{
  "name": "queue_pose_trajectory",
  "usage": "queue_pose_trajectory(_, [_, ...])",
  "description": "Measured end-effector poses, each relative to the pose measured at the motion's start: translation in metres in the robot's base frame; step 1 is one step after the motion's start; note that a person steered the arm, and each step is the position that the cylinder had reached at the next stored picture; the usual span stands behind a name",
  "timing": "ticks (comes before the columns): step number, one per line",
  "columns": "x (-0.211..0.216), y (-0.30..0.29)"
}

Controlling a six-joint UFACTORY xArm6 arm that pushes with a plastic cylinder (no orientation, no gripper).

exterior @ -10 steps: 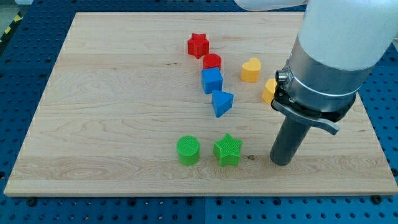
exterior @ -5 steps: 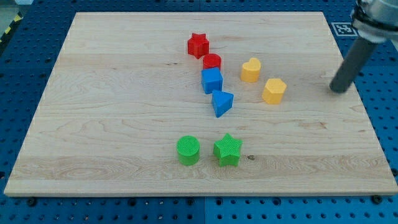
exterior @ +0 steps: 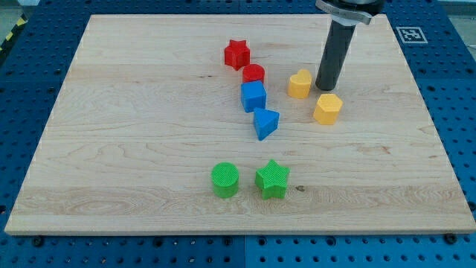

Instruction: Slide the hexagon to the right of the green star

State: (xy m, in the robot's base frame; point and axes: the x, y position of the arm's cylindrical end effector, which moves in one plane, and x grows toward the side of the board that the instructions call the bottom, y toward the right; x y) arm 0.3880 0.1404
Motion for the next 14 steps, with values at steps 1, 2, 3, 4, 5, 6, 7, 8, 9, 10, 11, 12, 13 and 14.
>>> queue_pose_trajectory(1, [0.001,-0.005])
queue_pose_trajectory(2, [0.012,-0.005])
queue_pose_trajectory(3, [0.026,-0.005])
queue_pose_trajectory(4, [0.047,-0.005])
queue_pose_trajectory(5, [0.072,-0.005])
queue_pose_trajectory(6, [0.095,-0.005])
queue_pose_trajectory(7, [0.113,-0.005])
queue_pose_trajectory(8, [0.132,-0.005])
queue_pose_trajectory(9, [0.138,-0.003])
queue_pose_trajectory(10, [0.138,0.017])
queue_pose_trajectory(11, [0.138,0.028])
queue_pose_trajectory(12, [0.138,0.034])
queue_pose_trajectory(13, [0.138,0.033])
queue_pose_trajectory(14, [0.138,0.033])
